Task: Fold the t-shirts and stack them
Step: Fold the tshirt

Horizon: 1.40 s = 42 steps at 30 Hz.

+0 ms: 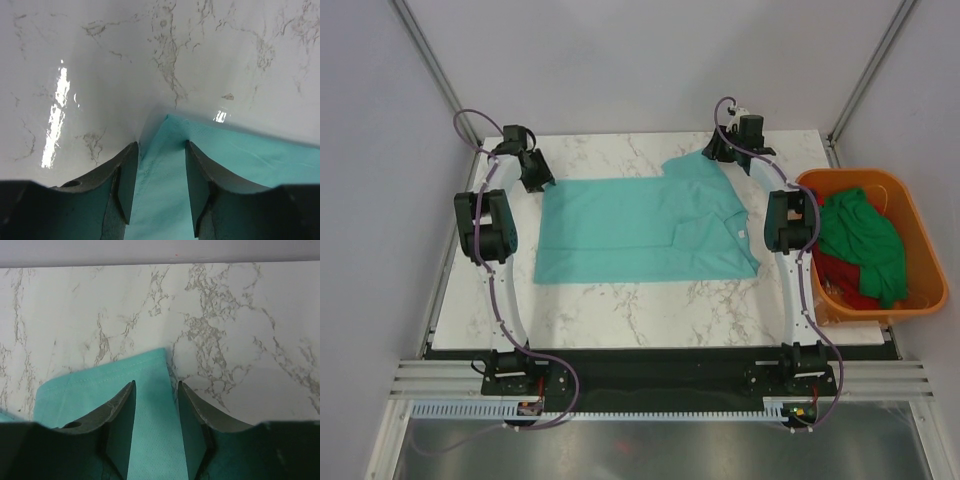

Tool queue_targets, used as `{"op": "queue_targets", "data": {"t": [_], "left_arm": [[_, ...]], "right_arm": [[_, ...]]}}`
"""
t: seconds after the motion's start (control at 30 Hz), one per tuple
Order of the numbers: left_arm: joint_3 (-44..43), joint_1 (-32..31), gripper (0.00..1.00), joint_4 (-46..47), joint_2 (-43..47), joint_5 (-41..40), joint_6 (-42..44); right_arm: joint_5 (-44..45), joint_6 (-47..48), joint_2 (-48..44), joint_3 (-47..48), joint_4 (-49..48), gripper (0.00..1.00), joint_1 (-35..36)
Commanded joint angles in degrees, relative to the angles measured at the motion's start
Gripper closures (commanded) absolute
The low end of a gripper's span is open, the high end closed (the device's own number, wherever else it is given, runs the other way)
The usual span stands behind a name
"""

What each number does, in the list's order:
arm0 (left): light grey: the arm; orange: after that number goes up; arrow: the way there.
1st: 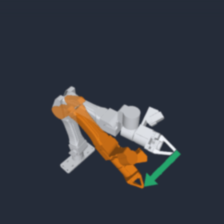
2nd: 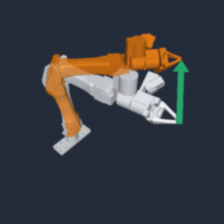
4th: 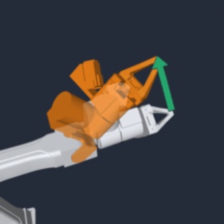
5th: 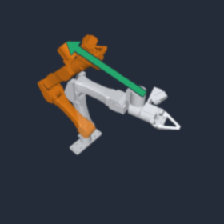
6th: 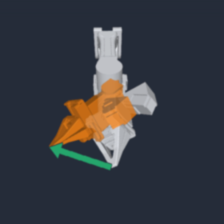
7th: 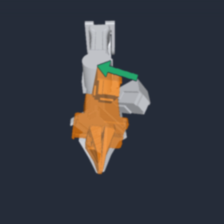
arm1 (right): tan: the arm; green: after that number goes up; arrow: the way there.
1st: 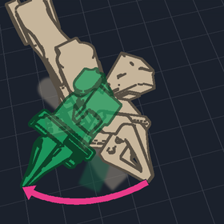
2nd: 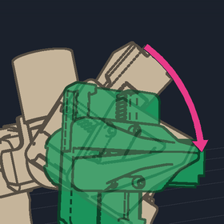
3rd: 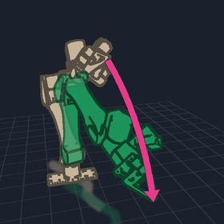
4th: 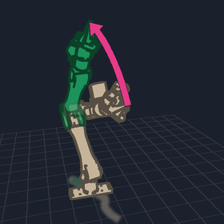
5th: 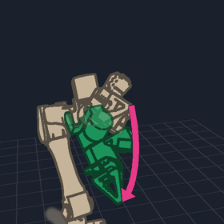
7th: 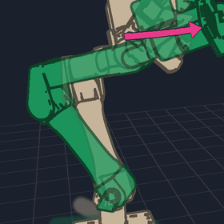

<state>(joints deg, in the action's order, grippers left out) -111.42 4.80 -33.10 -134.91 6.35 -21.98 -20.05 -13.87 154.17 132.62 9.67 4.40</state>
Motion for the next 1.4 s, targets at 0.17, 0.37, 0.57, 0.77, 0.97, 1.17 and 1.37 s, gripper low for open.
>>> {"op": "queue_targets", "data": {"t": [0.17, 0.37, 0.57, 0.77, 0.97, 1.17, 1.37], "left_arm": [[-4.68, 0.39, 0.50, 0.41, -2.28, 1.83, 3.34], [-6.70, 0.39, 0.50, 0.41, -3.43, 3.48, 3.61], [-7.85, 0.39, 0.53, 0.41, -3.95, 4.11, 4.75], [-9.26, 0.39, 0.70, 0.41, -5.18, 6.13, 4.75], [-8.73, 0.39, 0.98, 0.41, -2.38, 7.28, 3.61], [-7.94, 0.39, 0.98, 0.41, 1.75, 8.06, 1.50], [-4.69, 0.39, 0.98, 0.41, 5.27, 6.05, 1.94]], "right_arm": [[-2.62, 0.33, 2.80, 3.70, -6.33, 0.55, 0.17], [-2.88, 1.91, 2.98, 3.53, -8.44, 0.80, 0.17], [-0.95, 1.74, 1.14, 1.95, -11.51, 1.00, 0.17], [-0.69, 2.62, -2.20, -0.34, -13.63, 1.00, 0.25], [-0.87, 3.15, -5.63, -2.45, -15.82, 1.00, 0.34], [-2.88, 2.88, -11.76, -10.78, -23.35, 1.00, 0.25], [-1.83, 5.51, -19.25, -21.25, -27.86, 1.00, 0.25]]}}
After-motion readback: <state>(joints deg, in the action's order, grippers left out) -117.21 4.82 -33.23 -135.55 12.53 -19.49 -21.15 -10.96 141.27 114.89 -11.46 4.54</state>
